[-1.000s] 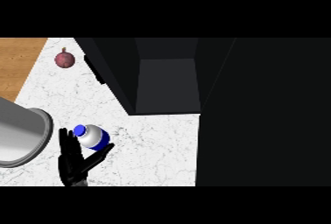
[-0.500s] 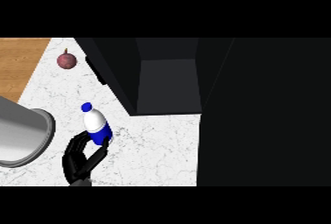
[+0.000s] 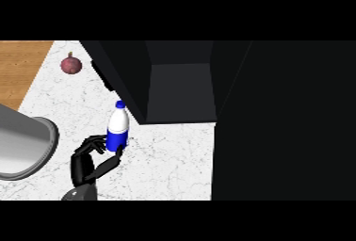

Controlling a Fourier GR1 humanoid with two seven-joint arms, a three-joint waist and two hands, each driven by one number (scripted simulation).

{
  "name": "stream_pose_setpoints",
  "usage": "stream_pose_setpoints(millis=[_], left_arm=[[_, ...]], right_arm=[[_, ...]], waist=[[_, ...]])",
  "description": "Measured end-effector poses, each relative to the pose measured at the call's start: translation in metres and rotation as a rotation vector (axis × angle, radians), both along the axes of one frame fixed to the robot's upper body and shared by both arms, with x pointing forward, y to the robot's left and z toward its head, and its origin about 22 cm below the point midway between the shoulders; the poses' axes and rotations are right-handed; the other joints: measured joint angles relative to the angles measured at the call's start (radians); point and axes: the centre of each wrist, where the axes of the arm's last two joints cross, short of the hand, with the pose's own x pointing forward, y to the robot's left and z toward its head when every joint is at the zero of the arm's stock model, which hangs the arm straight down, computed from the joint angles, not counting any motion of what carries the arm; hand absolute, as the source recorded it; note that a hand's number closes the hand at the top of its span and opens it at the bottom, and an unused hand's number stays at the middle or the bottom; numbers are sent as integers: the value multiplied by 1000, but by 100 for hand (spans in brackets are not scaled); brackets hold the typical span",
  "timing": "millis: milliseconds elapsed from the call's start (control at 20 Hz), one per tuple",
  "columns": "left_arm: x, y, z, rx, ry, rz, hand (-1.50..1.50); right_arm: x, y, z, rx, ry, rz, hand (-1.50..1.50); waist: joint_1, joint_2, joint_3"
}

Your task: Pick up the bottled water, place it into the cabinet and close the cabinet

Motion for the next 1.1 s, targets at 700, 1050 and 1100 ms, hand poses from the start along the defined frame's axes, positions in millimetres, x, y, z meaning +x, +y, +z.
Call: stream_pose_setpoints(millis=[700, 1050, 1100], left_arm=[[16, -39, 17, -18, -43, -509, 150], [24, -83, 36, -58, 35, -556, 150], [24, -90, 39, -60, 48, -562, 150]], right_arm=[[-5, -1, -2, -2, 1, -14, -150], [-7, -4, -3, -12, -4, -18, -150], [-7, -4, -3, -12, 0, -15, -150]], waist=[[16, -7, 5], [16, -2, 0], [16, -2, -1]])
